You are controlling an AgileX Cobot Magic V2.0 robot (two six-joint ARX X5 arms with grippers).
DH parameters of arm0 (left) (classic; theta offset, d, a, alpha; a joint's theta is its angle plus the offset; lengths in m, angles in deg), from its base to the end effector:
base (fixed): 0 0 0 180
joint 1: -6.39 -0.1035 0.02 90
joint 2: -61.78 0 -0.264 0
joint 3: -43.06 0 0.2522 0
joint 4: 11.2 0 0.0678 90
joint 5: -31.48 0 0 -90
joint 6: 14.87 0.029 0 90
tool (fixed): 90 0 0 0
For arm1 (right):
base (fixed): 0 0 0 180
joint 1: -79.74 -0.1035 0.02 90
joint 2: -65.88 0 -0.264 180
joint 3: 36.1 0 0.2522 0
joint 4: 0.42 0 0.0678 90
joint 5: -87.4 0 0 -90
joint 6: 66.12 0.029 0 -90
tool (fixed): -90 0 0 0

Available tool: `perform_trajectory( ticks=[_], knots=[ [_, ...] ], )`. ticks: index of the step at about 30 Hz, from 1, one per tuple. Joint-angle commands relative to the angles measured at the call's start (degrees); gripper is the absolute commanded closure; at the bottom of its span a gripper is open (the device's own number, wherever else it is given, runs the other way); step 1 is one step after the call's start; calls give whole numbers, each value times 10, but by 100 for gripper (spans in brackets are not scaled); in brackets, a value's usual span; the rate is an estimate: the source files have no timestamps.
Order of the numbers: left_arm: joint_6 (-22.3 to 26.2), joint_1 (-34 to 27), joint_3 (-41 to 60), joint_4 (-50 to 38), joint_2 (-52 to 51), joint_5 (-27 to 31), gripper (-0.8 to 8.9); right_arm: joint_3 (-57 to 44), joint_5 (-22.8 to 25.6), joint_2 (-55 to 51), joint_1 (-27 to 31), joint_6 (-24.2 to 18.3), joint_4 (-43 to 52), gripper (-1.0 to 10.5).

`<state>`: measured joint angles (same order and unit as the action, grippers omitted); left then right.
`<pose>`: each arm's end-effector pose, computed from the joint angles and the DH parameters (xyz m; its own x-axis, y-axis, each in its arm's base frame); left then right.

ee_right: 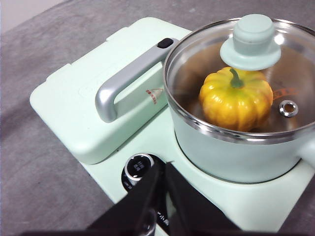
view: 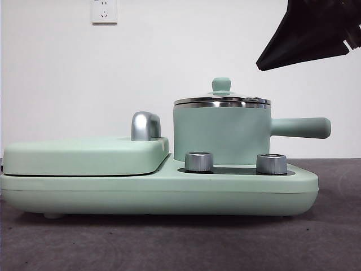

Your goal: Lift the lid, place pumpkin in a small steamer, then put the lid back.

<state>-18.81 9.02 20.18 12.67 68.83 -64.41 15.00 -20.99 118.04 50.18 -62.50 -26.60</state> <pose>0.0961 -0.0074 0.1912 0.9792 -0.1477 -0.1391 0.1372 0.9871 -0.0824 0.1651 0.1041 0.2637 0.5782 0.6906 -0.4343 -0.6856 0.6999 0.2003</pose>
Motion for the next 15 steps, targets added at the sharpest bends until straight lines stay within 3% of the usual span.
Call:
perform_trajectory(
  ticks=[1, 15],
  knots=[
    [-10, -8, 26, -10, -28, 14, 806, 10, 3, 2, -4, 5, 9, 927],
    [-15, -23, 84, -22, -69, 40, 807, 10, 3, 2, -4, 5, 9, 927]
  ],
)
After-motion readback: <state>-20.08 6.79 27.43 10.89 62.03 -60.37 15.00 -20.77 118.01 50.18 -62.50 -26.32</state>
